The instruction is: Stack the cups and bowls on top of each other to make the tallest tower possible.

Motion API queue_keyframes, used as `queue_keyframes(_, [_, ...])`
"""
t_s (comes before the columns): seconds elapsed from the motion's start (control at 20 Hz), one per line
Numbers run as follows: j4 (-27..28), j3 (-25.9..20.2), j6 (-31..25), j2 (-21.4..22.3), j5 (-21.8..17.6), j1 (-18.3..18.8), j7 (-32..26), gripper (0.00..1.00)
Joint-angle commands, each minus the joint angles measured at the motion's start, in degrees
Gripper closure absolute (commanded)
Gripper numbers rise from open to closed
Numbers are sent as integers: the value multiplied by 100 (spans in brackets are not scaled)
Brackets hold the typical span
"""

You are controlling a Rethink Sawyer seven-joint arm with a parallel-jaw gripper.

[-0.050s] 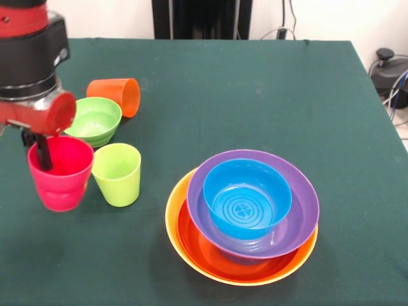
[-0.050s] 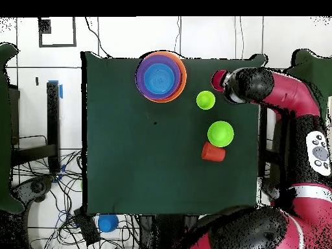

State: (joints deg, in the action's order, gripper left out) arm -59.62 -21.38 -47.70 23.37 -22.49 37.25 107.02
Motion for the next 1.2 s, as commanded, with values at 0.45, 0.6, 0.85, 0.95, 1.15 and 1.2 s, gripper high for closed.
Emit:
queue_keyframes(0.45, [-45,81,-897,69,82,-843,-149,100])
queue_keyframes(0.6, [-168,146,-923,154,133,-969,6,100])
queue_keyframes(0.85, [-322,216,-984,298,258,-1129,196,100])
queue_keyframes(0.95, [-401,252,-941,339,285,-1177,271,100])
queue_keyframes(1.15, [-371,285,-976,385,354,-1281,356,100])
queue_keyframes(1.2, [-484,315,-914,465,370,-1314,408,100])
